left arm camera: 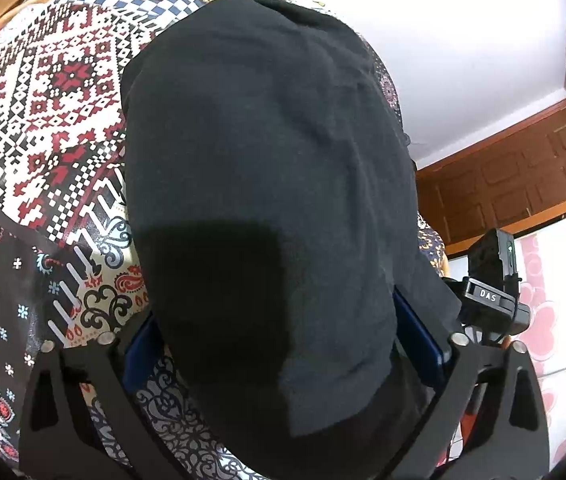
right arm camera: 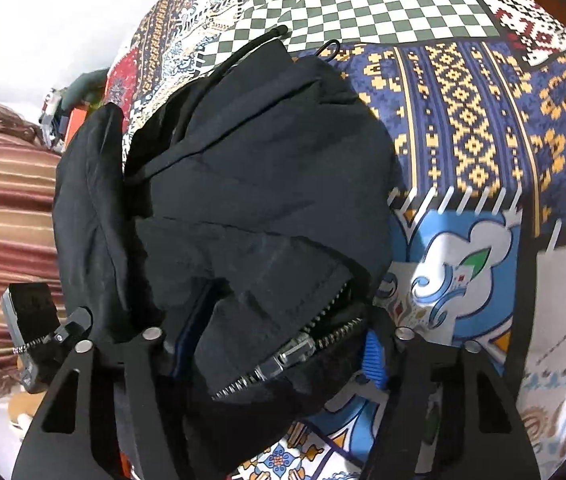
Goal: Fold large clothes
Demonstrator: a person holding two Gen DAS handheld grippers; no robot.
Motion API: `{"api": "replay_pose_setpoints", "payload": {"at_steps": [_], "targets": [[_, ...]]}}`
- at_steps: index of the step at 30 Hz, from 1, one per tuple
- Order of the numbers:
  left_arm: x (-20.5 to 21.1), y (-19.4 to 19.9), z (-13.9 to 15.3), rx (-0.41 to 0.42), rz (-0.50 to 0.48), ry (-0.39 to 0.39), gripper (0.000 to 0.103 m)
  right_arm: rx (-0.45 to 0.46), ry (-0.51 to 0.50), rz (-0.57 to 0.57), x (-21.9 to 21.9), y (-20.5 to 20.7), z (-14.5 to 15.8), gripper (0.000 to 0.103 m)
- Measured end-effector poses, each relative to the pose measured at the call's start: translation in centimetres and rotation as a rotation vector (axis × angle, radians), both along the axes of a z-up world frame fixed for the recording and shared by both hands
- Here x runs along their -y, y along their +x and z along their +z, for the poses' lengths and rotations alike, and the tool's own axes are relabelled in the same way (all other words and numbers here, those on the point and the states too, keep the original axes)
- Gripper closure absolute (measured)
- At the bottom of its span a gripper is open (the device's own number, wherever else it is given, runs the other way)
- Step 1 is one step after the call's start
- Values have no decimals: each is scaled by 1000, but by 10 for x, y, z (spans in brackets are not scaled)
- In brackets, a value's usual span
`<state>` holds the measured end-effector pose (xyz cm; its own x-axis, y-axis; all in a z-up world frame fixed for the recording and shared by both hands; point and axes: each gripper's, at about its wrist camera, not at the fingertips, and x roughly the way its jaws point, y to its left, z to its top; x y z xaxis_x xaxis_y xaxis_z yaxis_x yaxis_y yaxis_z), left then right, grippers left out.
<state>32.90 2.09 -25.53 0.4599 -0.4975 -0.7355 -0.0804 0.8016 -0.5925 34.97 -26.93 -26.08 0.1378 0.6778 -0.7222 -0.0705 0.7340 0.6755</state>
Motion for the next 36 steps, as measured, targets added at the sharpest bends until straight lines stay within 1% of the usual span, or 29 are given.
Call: {"api": "replay_pose_setpoints", "payload": {"at_steps": [2,3,5,8,12,15,20,24,25,28,30,34,36], "targets": [[1,-4,5,16,-9,27,10,-8,21,-14,0,-3,0,53],[2,-4,8,20,-12,33,12,-5,22,-18,-1,-4,2,55],[-1,-6,14,22,-12,32,17,3,18,-29,-2,-8,7,62],[-9,-7,23,28,-15,27,22,51,2,-18,-6,-15,27,69],[-23,-1,42,41,-31,34,24,106,-3,-1,-26,-17,47,71],[-39,13,65,66,-35,48,26,129,11,-11,-39,-11,57,71],[-61,31,108,160,-62,115,27,167,41,-9,-64,6,75,71],[-81,53,142,235,-78,159,28,231,42,3,-97,24,97,71],[-92,58,148,252,-75,163,28,242,45,6,-103,27,102,71],[-121,70,158,282,-61,155,28,288,46,21,-132,40,115,72],[-146,84,161,287,-56,149,28,324,36,29,-154,46,120,72],[-197,107,143,261,-32,129,28,347,16,53,-199,61,111,72],[-219,115,126,238,-17,127,28,336,-3,66,-226,70,97,72]]}}
